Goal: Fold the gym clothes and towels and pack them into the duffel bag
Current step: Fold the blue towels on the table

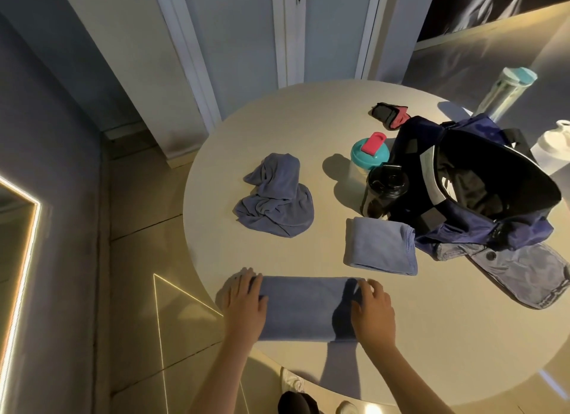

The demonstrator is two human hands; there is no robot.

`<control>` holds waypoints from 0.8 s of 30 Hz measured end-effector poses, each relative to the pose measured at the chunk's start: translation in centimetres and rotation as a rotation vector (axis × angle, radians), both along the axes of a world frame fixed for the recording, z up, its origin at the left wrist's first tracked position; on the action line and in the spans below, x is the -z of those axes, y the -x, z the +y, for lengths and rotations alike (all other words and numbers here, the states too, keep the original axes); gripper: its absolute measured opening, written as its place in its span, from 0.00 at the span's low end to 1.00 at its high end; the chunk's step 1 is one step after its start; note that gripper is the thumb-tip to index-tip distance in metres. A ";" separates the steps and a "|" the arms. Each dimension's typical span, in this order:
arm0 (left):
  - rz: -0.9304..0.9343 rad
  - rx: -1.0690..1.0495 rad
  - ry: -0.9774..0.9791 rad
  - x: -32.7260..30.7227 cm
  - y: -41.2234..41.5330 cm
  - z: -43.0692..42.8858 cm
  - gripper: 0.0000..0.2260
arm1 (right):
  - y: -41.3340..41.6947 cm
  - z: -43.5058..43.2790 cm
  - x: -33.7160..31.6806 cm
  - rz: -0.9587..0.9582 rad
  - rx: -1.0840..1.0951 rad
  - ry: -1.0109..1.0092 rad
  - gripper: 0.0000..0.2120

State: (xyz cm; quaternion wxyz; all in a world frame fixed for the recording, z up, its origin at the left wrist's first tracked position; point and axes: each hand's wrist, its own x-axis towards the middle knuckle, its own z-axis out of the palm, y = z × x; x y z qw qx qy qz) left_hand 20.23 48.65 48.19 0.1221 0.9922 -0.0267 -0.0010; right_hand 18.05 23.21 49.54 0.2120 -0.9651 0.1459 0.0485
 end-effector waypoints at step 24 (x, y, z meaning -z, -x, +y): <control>0.284 0.174 -0.103 2.4 1.4 -0.1 0.27 | 1.1 2.2 3.2 0.177 -0.451 0.139 0.35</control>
